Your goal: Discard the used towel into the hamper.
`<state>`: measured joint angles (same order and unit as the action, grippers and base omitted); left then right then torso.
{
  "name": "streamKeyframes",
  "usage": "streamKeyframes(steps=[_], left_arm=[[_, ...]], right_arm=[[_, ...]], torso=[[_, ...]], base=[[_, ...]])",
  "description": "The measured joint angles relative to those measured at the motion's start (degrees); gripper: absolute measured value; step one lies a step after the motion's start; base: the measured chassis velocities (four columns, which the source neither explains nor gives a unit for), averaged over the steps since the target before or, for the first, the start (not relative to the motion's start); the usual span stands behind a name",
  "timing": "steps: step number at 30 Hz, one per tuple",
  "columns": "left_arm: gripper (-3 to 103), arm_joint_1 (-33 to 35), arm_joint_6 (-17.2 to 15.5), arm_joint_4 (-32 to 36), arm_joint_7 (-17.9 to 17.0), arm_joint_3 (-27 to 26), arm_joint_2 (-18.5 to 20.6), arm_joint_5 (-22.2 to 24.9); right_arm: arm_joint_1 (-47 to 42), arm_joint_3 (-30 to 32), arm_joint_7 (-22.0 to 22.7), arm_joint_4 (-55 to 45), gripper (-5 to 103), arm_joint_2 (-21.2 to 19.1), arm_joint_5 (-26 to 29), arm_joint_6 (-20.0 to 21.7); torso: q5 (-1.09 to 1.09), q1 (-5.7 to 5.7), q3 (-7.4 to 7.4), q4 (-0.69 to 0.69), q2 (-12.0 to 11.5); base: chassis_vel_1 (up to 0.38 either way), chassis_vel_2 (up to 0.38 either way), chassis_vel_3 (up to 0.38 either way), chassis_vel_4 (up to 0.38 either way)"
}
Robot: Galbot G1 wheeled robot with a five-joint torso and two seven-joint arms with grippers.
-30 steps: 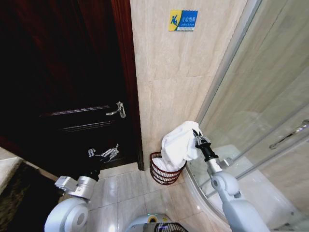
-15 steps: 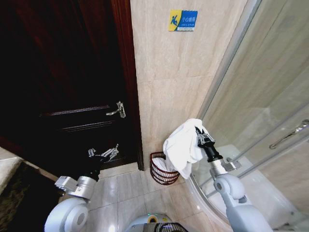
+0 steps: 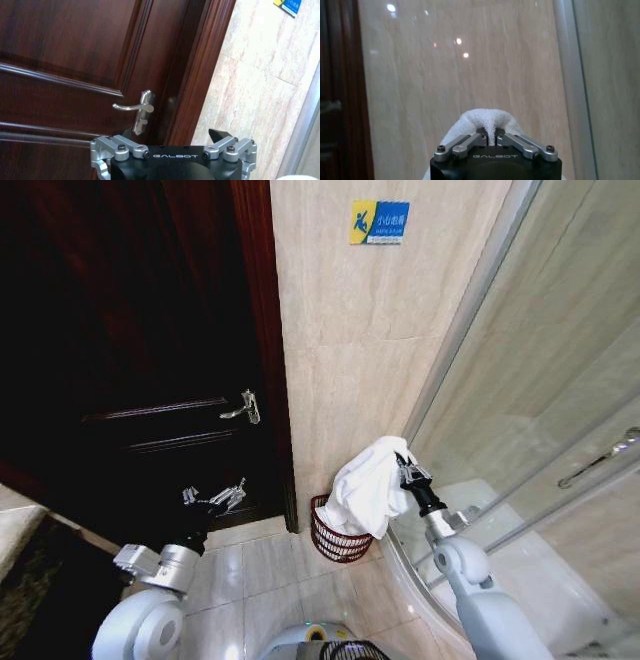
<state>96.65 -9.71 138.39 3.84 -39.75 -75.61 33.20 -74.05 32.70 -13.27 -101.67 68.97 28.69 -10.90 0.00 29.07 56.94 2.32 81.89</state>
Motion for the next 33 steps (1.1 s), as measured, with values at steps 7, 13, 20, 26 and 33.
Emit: streamKeyframes(steps=[7, 13, 20, 26, 33], left_arm=[[100, 0.0, 0.0, 0.0, 0.0, 0.0, 0.0, 0.0], [100, 0.0, 0.0, 0.0, 0.0, 0.0, 0.0, 0.0], [100, 0.0, 0.0, 0.0, 0.0, 0.0, 0.0, 0.0], [100, 0.0, 0.0, 0.0, 0.0, 0.0, 0.0, 0.0], [100, 0.0, 0.0, 0.0, 0.0, 0.0, 0.0, 0.0]], right_arm=[[5.3, -4.4, 0.8, 6.8, 6, 1.3, -1.4, 0.9], [7.1, -8.2, 1.5, 7.7, 6, 3.9, -2.3, 1.3], [7.0, -10.8, 2.4, 6.8, 6, 6.1, -3.0, 1.6], [4.9, -10.2, 2.8, 7.4, 6, 7.5, -3.8, 1.6], [4.6, -7.0, 1.0, 14.3, 6, 6.5, -2.3, -0.4]], torso=[[0.00, 0.00, 0.00, 0.00, 0.0], [-0.01, 0.00, 0.00, 0.00, 0.0], [-0.01, 0.00, 0.00, 0.00, 0.0], [0.00, 0.00, -0.01, 0.01, 0.0], [0.00, 0.00, 0.00, -0.01, 0.0]], base=[[0.000, 0.000, 0.000, 0.000], [0.000, 0.000, 0.000, 0.000], [0.000, 0.000, 0.000, 0.000], [0.000, 0.000, 0.000, 0.000], [0.000, 0.000, 0.000, 0.000]])
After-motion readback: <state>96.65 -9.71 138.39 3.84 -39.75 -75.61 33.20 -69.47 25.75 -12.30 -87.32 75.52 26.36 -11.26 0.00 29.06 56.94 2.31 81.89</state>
